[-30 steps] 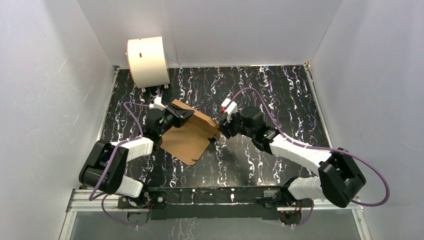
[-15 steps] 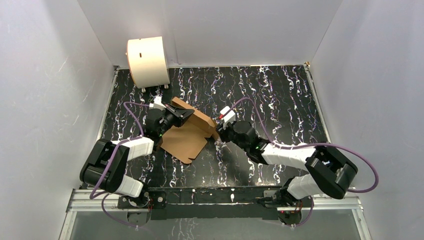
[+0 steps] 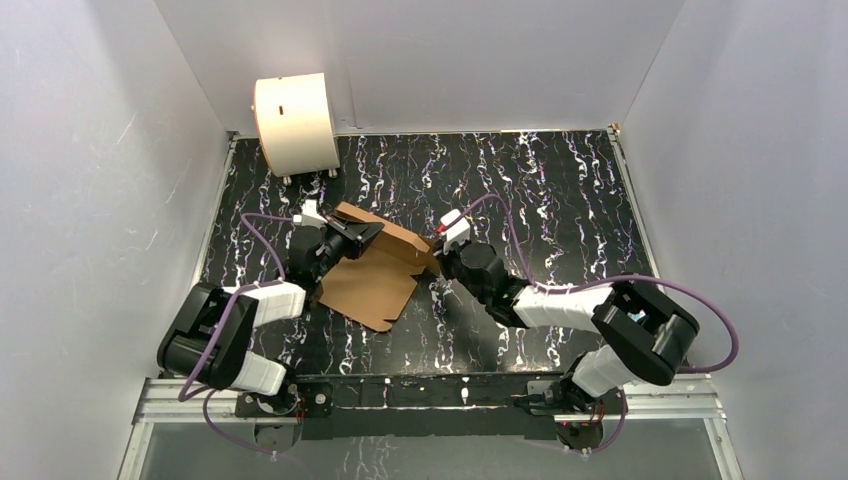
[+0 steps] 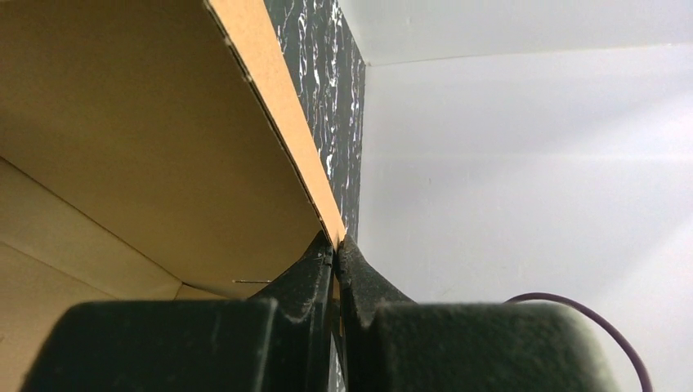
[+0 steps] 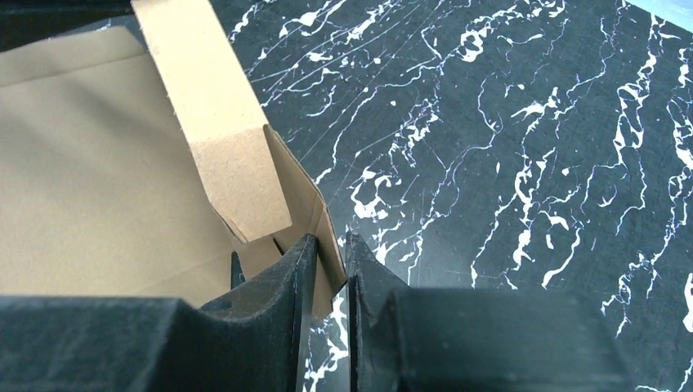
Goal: Fold the paper box
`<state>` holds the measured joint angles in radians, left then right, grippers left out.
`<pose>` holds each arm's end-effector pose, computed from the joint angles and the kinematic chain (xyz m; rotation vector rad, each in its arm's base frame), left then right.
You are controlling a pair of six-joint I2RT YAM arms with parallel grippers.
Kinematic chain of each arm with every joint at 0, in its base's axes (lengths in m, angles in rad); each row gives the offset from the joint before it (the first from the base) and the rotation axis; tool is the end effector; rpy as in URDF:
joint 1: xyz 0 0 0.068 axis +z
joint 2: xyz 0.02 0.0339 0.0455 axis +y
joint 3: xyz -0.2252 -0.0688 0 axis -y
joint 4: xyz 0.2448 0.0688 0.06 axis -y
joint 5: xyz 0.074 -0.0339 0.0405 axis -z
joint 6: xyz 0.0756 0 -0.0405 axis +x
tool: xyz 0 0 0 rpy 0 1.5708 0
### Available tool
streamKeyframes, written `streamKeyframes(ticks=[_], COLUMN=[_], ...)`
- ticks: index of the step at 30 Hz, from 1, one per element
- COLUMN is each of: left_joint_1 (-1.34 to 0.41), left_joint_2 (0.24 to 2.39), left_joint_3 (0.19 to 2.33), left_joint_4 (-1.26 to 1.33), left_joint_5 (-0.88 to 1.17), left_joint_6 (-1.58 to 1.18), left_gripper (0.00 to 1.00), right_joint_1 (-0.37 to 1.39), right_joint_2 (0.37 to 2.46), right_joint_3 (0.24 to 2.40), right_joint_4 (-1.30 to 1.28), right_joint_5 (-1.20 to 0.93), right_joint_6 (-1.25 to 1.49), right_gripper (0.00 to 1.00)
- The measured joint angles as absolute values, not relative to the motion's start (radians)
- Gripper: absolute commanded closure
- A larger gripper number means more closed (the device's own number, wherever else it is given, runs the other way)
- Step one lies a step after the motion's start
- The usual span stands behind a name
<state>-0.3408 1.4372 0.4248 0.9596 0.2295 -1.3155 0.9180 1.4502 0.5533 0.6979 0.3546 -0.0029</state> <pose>0.2940 -0.1225 0.1531 -0.6774 1.7035 -1.4155 0.2241 0.2499 0.1546 -0.5483 1.6835 0.3518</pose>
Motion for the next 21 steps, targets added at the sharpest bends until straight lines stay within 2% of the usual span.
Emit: streamKeyframes(ticks=[9,21], left_joint_1=[-0.364,-0.437], left_joint_2=[1.365,1.330], left_joint_3=[0.365,0.331], left_joint_4=[0.966,1.002], left_joint_5=[0.155,0.039], left_joint_6=[-1.317,-1.309], left_gripper=[1.00,1.00], right_joint_1=[0.926,0.958], right_joint_2=[1.479,1.540], right_joint_3=[0.620,0.733], right_joint_4=[0.637,0.510], right_joint_5=[0.383,0.532], right_joint_6=[0.104,0.260], right_gripper=[0.77,0.77])
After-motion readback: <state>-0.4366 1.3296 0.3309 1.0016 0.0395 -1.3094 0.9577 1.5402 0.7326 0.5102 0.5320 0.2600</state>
